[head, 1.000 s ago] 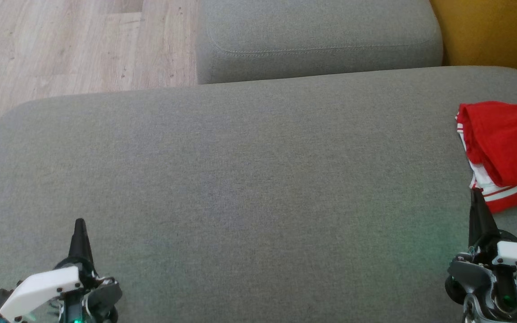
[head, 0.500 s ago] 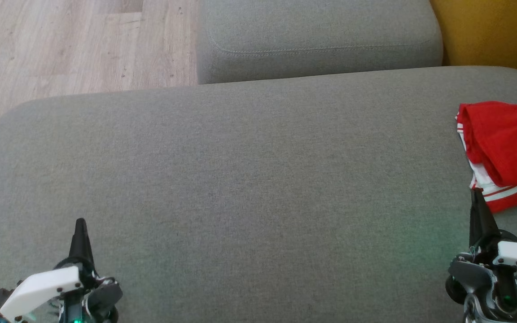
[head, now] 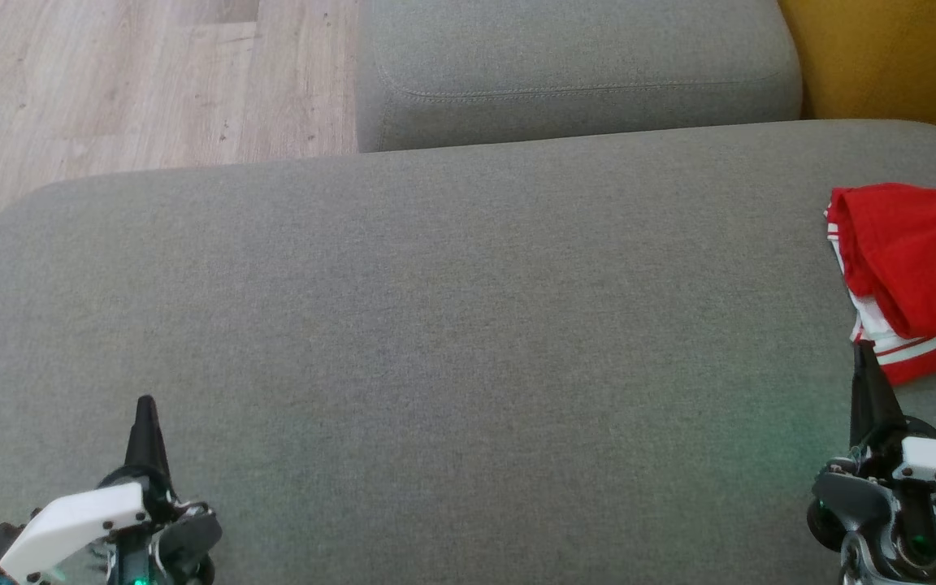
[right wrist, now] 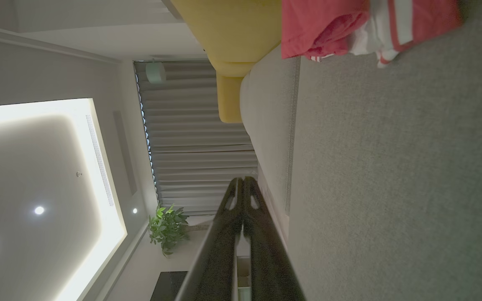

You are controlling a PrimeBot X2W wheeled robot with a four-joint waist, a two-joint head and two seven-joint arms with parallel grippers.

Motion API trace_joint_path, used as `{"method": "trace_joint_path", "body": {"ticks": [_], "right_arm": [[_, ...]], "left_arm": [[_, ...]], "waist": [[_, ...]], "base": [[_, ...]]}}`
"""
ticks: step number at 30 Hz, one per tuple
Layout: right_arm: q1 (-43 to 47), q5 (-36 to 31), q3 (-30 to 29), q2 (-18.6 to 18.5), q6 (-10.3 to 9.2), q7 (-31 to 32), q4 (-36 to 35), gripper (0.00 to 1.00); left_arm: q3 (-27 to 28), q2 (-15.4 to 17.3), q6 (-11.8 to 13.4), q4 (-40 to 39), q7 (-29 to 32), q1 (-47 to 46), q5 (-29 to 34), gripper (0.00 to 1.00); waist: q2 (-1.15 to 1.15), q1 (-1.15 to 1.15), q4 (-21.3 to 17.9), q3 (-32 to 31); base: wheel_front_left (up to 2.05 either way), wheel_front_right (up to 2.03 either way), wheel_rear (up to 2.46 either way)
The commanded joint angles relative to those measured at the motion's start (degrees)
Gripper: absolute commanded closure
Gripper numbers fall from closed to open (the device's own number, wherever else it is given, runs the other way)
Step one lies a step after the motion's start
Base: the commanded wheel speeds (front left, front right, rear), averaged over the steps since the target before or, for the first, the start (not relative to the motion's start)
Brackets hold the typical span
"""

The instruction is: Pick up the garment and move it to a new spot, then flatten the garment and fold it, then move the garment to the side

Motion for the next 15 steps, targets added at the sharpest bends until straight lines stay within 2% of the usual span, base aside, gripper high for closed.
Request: {"method": "trace_joint_path", "body": {"ticks": [1,15], "right_arm": [[-2.7,0.2,1.2,-0.6,-0.04,0.4,-2.1,1.0],[-2.7,0.1,1.1,-0.5,-0.04,0.4,-2.1,1.0]], "left_arm": [[2.0,0.4,-0.4,-1.6,0.3,-2.8,0.4,1.0],[2.2,0.3,-0.4,-1.6,0.5,-2.8,0.5,1.0]], "waist": [[0.0,0.0,0.0,0.0],[0.0,0.0,0.0,0.0]], "base": [[0.0,0.0,0.0],[0.0,0.0,0.0]]}}
